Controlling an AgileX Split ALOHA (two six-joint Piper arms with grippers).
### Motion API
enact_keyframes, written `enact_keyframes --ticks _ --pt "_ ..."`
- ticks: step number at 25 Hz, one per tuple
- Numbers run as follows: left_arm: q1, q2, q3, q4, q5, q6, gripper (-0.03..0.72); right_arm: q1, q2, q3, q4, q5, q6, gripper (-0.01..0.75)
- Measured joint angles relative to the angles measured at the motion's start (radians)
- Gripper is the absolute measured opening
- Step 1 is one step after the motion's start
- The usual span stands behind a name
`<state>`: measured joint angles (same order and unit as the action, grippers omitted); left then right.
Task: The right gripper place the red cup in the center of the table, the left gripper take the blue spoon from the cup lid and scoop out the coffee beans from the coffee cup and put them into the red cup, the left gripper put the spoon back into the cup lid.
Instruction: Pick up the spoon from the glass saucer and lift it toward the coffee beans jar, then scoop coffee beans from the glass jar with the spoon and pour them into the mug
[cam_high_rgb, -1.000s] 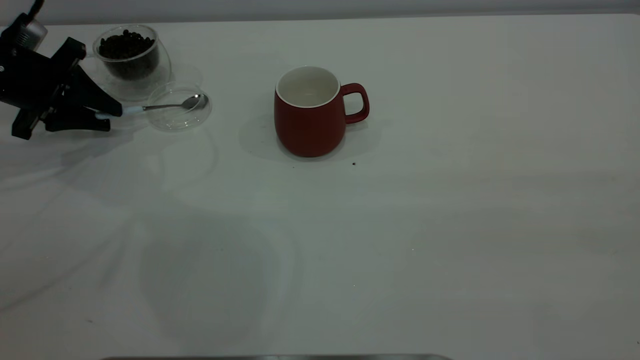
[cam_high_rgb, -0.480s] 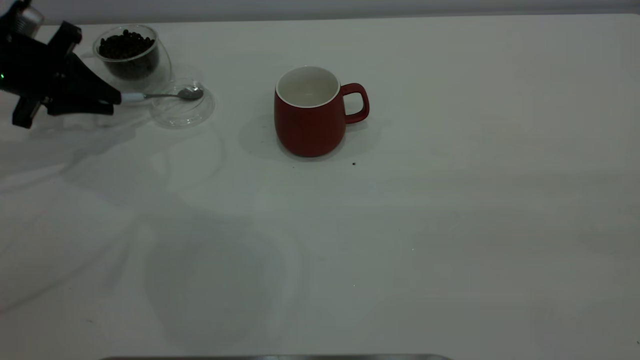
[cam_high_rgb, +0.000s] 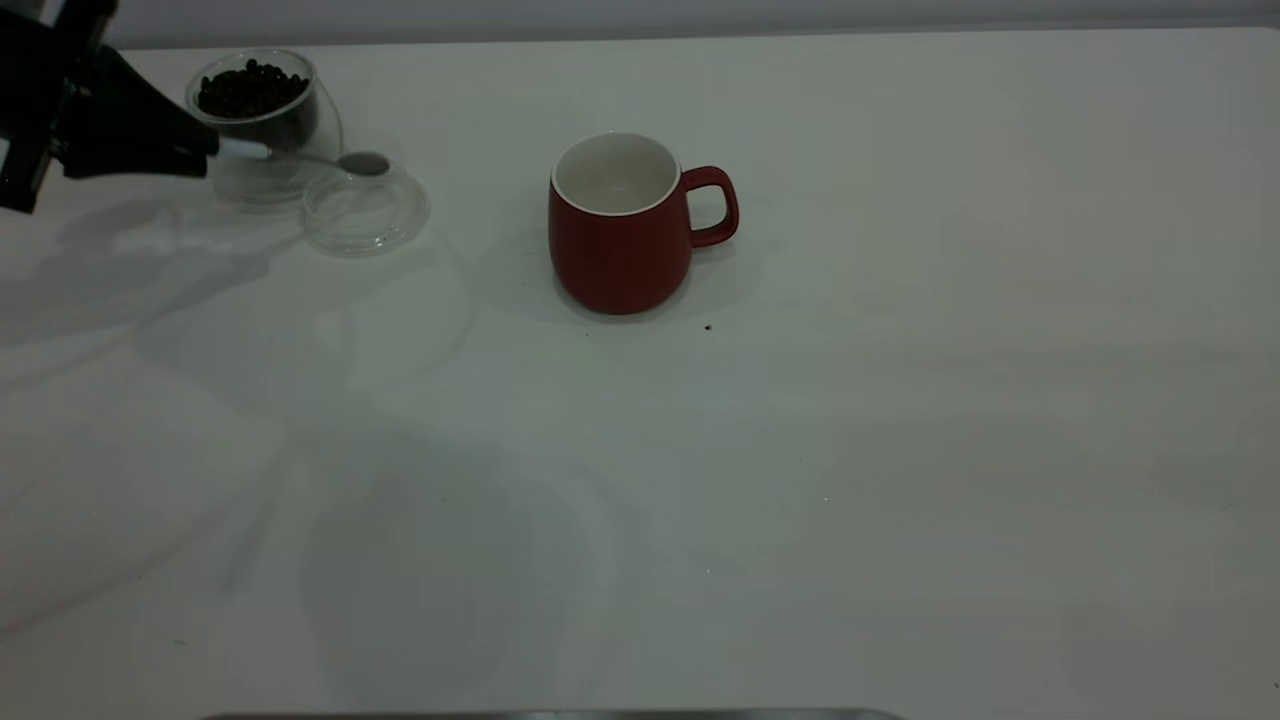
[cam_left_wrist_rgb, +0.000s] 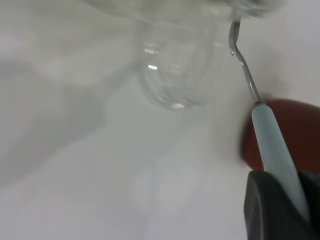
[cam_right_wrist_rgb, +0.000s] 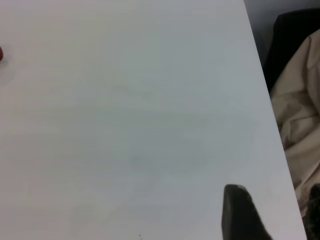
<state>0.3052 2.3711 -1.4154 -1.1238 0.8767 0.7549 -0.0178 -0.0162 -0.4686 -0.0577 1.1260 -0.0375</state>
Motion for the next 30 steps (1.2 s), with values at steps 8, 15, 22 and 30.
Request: enact_keyframes --ticks 8,15,22,30 --pt "0.098 -0.110 -0.017 0.021 0.158 0.000 0.127 0.000 0.000 0.000 0.000 0.000 0.000 0.352" --pt "0.201 -0.124 -0.081 0.033 0.135 0.001 0.126 0.000 0.000 0.000 0.000 0.000 0.000 0.349" --pt "0.172 -0.027 -0.082 0.037 0.107 0.059 0.126 0.000 0.000 0.000 0.000 0.000 0.000 0.348" --pt "0.169 0.012 -0.082 0.025 0.047 0.079 0.126 0.000 0.000 0.000 0.000 0.000 0.000 0.348"
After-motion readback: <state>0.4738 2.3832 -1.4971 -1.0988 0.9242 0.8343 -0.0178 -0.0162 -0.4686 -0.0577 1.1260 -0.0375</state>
